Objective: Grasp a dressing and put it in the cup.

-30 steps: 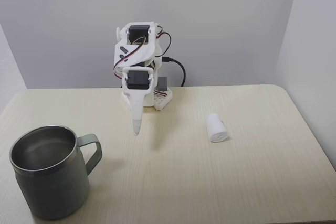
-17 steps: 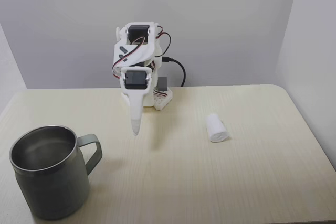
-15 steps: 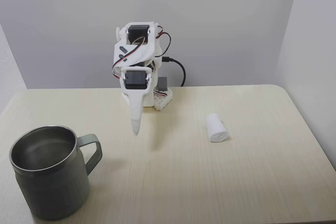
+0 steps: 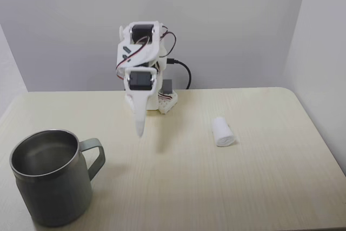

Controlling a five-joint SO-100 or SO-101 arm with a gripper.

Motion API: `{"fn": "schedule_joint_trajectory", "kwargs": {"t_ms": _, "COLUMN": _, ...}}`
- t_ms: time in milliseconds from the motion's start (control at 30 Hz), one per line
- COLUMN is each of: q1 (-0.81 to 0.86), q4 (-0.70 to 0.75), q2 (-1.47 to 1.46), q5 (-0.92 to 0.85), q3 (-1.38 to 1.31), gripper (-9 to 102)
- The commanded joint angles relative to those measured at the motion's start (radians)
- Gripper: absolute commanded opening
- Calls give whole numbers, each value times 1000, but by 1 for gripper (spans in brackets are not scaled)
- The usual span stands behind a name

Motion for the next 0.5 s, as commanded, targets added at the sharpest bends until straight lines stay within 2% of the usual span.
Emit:
{"fn": "schedule_joint_trajectory", "kwargs": {"t_ms": 0, "q1": -44, "q4": 74, "q2": -8, "q5": -26, "q3": 149, "gripper": 0}}
{"fn": "schedule_joint_trajectory", "kwargs": {"t_ms": 167, "q1": -138, "q4": 161, "q2": 46, "q5": -112, "q3": 333, "gripper": 0}}
{"fn": "schedule_joint_trajectory", "kwargs": {"t_ms": 467, "q1": -345, "q4": 371, "q2": 459, "q5": -302, "q3": 821, "gripper": 1}}
